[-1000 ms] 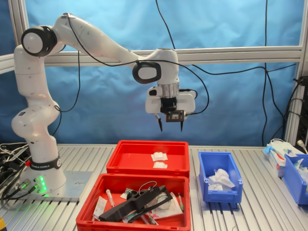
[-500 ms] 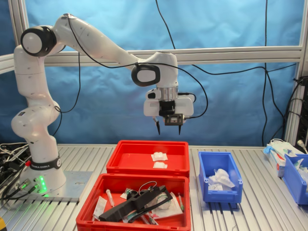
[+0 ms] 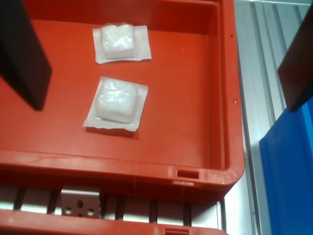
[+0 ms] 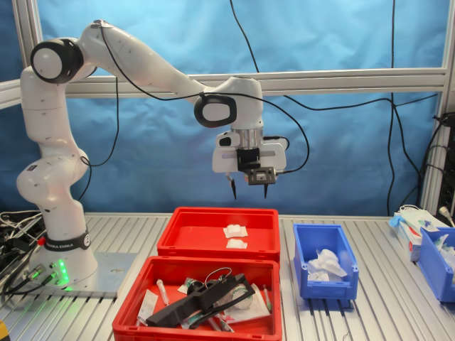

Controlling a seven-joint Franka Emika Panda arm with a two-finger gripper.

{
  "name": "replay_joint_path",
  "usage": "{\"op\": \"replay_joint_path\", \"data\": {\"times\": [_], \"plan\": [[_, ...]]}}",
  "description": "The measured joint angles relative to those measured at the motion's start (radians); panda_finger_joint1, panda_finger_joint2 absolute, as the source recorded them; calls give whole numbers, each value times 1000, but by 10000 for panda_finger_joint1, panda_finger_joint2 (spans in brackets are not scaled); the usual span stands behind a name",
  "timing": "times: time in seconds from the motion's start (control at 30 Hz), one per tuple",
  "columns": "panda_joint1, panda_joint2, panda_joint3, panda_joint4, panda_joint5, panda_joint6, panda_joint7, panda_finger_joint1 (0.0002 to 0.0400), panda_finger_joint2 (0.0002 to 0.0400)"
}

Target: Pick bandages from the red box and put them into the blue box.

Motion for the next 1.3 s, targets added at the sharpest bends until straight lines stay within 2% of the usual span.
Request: {"op": "replay_joint_path", "data": {"times": [0.47,1.3], "plan": [[0,0,0,0,0,0,-28,400,400],[0,0,0,0,0,0,-34,400,400]]}}
